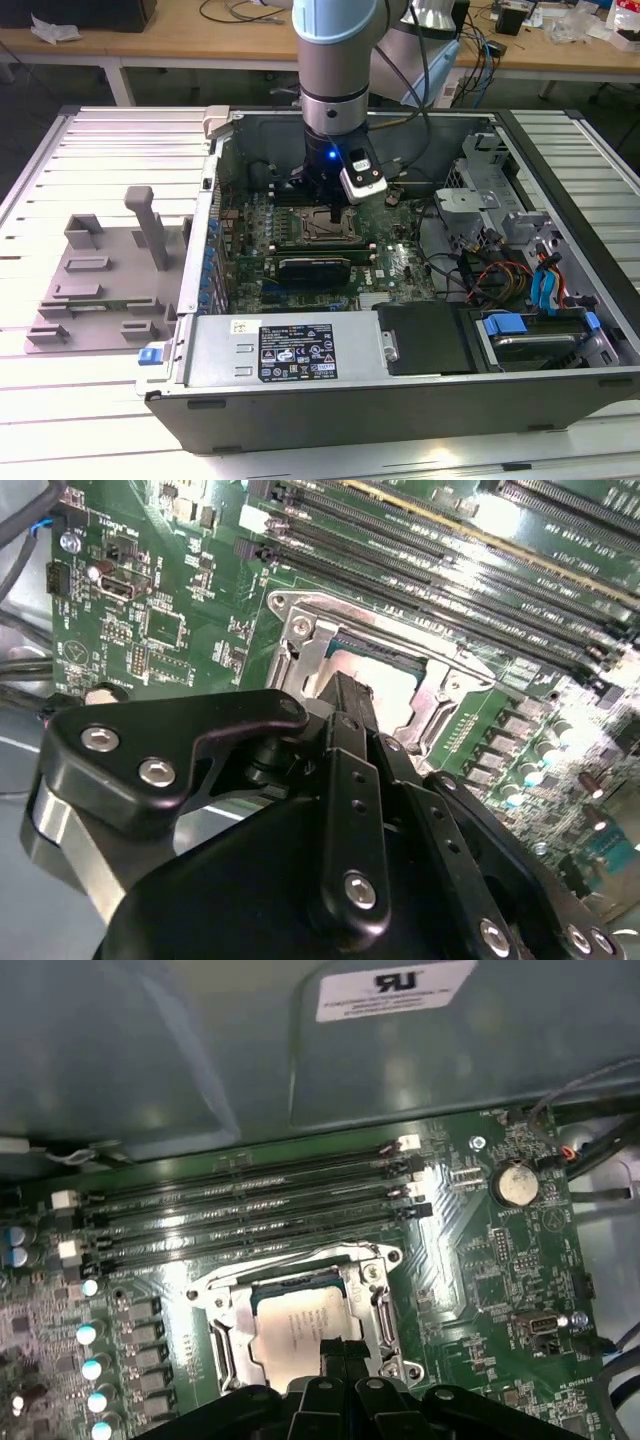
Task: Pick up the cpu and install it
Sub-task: 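Install the first cpu locking lever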
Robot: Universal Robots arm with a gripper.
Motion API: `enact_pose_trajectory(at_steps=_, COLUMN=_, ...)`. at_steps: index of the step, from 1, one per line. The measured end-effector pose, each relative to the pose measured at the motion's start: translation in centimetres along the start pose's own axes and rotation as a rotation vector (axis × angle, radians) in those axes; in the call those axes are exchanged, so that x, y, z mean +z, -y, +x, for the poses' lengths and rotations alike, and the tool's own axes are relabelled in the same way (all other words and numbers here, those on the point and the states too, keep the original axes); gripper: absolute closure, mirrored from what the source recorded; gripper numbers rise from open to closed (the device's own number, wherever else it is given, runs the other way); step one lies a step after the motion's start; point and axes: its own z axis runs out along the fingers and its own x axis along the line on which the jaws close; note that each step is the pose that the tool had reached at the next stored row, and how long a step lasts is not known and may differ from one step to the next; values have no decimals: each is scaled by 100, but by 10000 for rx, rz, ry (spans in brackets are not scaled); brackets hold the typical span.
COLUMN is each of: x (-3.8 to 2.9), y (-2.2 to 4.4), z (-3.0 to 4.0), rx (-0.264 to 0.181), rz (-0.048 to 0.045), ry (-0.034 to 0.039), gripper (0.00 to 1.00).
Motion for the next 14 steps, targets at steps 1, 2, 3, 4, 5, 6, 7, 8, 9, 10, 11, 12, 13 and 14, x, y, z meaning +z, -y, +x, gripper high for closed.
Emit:
enact_pose_trajectory(at_steps=1, x=1, y=-1, z=-3, rx=-16, rz=272, ry=-183, gripper=89)
enact_pose_trajectory(at_steps=2, x=1, y=-13, z=-2, rx=-19, rz=295, ry=-222, gripper=89)
enact_pose_trajectory(at_steps=3, x=1, y=-15, z=-2, rx=-23, rz=295, ry=-227, gripper=89)
enact_pose_trajectory(at_steps=4, x=1, y=-16, z=-2, rx=-26, rz=294, ry=-227, gripper=89)
enact_pose_trajectory(at_steps=5, x=1, y=-16, z=-2, rx=-33, rz=293, ry=-227, gripper=89)
enact_pose_trajectory(at_steps=6, x=1, y=-16, z=-2, rx=-40, rz=293, ry=-228, gripper=89)
enact_pose_trajectory(at_steps=7, x=1, y=-16, z=-2, rx=-41, rz=293, ry=-228, gripper=89)
enact_pose_trajectory(at_steps=8, x=1, y=-16, z=-2, rx=-42, rz=293, ry=-228, gripper=89)
enact_pose_trajectory(at_steps=9, x=1, y=-16, z=-2, rx=-44, rz=293, ry=-228, gripper=89)
enact_pose_trajectory(at_steps=10, x=1, y=-16, z=-2, rx=-45, rz=293, ry=-228, gripper=89)
enact_pose_trajectory(at_steps=11, x=1, y=-15, z=-2, rx=-47, rz=293, ry=-228, gripper=89)
enact_pose_trajectory(at_steps=12, x=1, y=-16, z=-2, rx=-49, rz=293, ry=-228, gripper=89)
enact_pose_trajectory(at_steps=13, x=1, y=-16, z=-2, rx=-50, rz=293, ry=-228, gripper=89)
enact_pose_trajectory(at_steps=14, x=1, y=-16, z=-2, rx=-52, rz=293, ry=-229, gripper=89)
